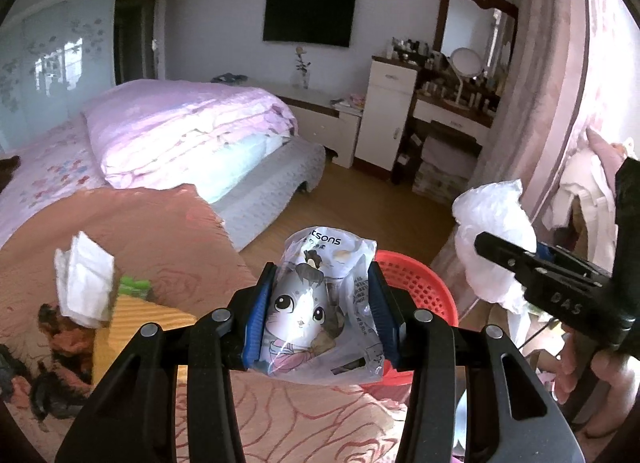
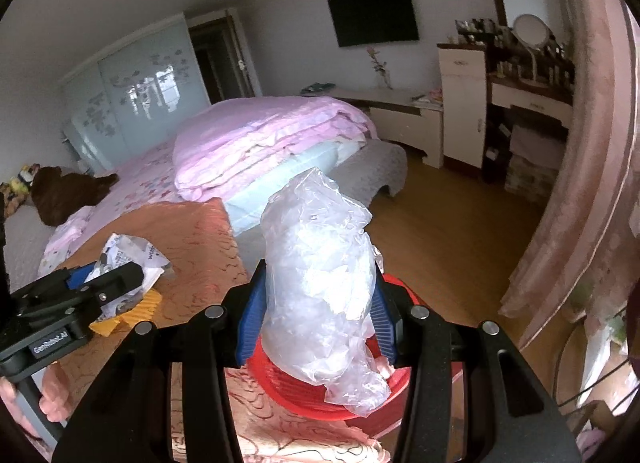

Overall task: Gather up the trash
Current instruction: 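Carry the snack bag and plastic bag in both tools over the basket, then open both tools to drop the snack bag and plastic bag into the basket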

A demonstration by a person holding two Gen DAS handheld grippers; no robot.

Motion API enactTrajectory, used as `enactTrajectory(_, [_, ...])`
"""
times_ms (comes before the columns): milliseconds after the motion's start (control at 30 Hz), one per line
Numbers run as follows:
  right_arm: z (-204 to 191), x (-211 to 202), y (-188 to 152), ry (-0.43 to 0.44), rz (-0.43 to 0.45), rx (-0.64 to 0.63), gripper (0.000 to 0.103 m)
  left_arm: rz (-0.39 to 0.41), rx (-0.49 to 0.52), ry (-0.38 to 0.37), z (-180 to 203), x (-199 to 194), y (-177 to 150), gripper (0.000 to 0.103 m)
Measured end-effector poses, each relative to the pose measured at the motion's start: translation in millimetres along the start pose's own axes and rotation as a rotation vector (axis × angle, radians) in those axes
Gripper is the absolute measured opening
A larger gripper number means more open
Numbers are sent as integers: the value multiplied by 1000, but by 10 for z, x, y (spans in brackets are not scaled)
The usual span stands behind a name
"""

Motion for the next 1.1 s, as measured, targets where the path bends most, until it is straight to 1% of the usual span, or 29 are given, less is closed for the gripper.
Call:
enactTrajectory(233, [177, 158, -170, -31, -54, 25, 45, -33, 17, -64, 184, 219, -83, 43])
enactTrajectory(600, [385, 344, -380, -56, -129, 76, 46, -159, 28, -135, 415, 666, -439, 44])
enactTrajectory(700, [421, 396, -455, -58, -152, 93, 47, -182, 34, -144, 444, 726, -523, 45])
enactTrajectory(733, [437, 410, -474, -59, -159, 99, 49, -187, 33, -146, 440, 738, -545, 45])
enactTrajectory(767, [446, 421, -482, -62, -162, 104, 52, -192, 30, -147, 439, 746, -563, 46])
enactTrajectory(833, [457, 443, -510, -66, -170, 107, 53, -201, 26, -148, 430, 754, -597, 50])
enactTrajectory(867, [459, 451, -514, -66, -172, 107, 53, -199, 25, -147, 422, 755, -602, 55])
enactTrajectory(900, [455, 456, -526, -67, -175, 105, 54, -191, 27, -144, 414, 750, -599, 57])
enactTrajectory(1000, [442, 482, -556, -65, -186, 100, 54, -185, 28, -142, 411, 738, -599, 62])
enactTrajectory(1100, [470, 491, -558, -67, -188, 113, 63, -180, 21, -133, 391, 724, -595, 66])
Point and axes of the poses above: each gripper's, at about its wrist camera, not at the fingertips, and x roughly the way its jaws point, z to its right, y to its top, the point moved 7 cm from there along x, roughly the way its jaws point, and after that the axes turned 11 degrees about z, right-handed, at the moved point
